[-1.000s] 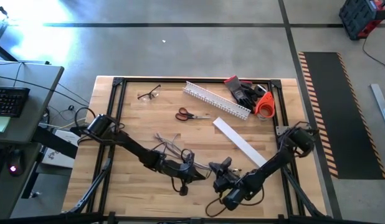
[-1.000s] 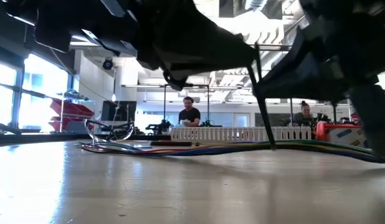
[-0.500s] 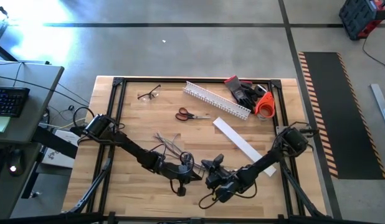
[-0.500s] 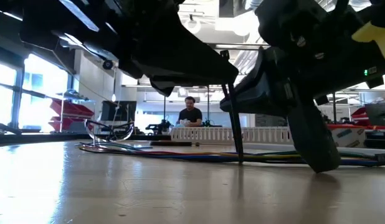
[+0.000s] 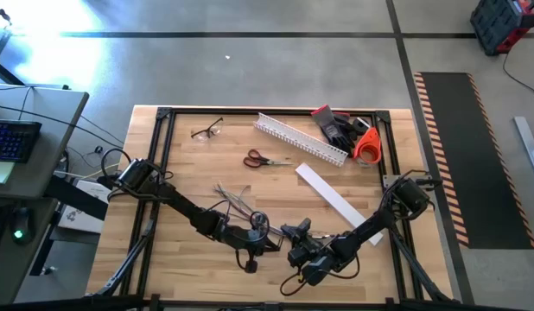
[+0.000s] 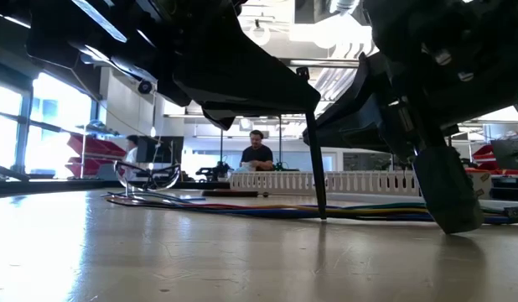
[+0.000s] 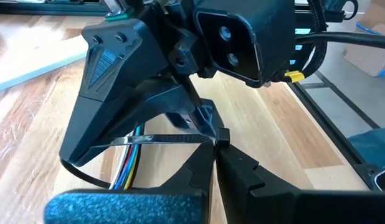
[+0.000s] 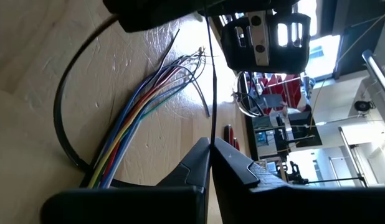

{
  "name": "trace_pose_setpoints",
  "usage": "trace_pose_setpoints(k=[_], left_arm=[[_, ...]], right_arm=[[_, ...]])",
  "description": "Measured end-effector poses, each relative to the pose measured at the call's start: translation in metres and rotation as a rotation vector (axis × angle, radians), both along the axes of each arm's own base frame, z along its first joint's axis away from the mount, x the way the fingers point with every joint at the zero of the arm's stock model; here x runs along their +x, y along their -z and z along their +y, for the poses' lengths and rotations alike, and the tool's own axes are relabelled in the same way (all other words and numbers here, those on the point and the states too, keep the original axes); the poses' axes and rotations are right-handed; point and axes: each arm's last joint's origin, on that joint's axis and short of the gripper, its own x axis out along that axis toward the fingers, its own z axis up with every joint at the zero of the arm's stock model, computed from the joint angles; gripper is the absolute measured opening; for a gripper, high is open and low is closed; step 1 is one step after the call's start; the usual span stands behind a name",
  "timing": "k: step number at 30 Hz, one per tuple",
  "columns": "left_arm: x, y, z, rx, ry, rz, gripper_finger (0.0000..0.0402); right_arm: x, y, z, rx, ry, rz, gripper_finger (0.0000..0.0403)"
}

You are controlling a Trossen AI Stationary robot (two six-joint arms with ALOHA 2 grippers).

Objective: Ziptie cables
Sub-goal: Wrap the cable wires with a black ziptie

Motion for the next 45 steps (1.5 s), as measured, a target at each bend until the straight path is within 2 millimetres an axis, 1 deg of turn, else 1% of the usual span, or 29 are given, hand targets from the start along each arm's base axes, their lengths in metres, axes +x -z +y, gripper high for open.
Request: trace_pose_setpoints(k=[17, 23, 28, 31, 38, 45], left_arm=[[0.000, 0.000, 0.000, -0.015, 0.007, 0.004, 0.0000], [0.000, 0.000, 0.000, -0.034, 0.019, 0.011, 0.0000], [0.002, 0.000, 0.004, -0.093, 0.044, 0.032, 0.0000], [0.004, 0.000, 0.007, -0.121, 0.047, 0.042, 0.0000], [0.006, 0.001, 0.011, -0.137, 0.032, 0.050, 0.0000], [0.007, 0.001, 0.013, -0.136, 0.020, 0.050, 0.0000]], right_arm=[[0.001, -0.004, 0.008, -0.024, -0.076, 0.006, 0.0000], [0.000, -0.005, 0.011, -0.096, -0.095, 0.041, 0.0000], [0.000, -0.006, 0.011, -0.205, -0.136, 0.103, 0.0000], [0.003, -0.010, 0.015, -0.250, -0.164, 0.123, 0.0000], [0.008, -0.017, 0.020, -0.306, -0.229, 0.161, 0.0000], [0.005, -0.017, 0.026, -0.312, -0.250, 0.158, 0.0000]])
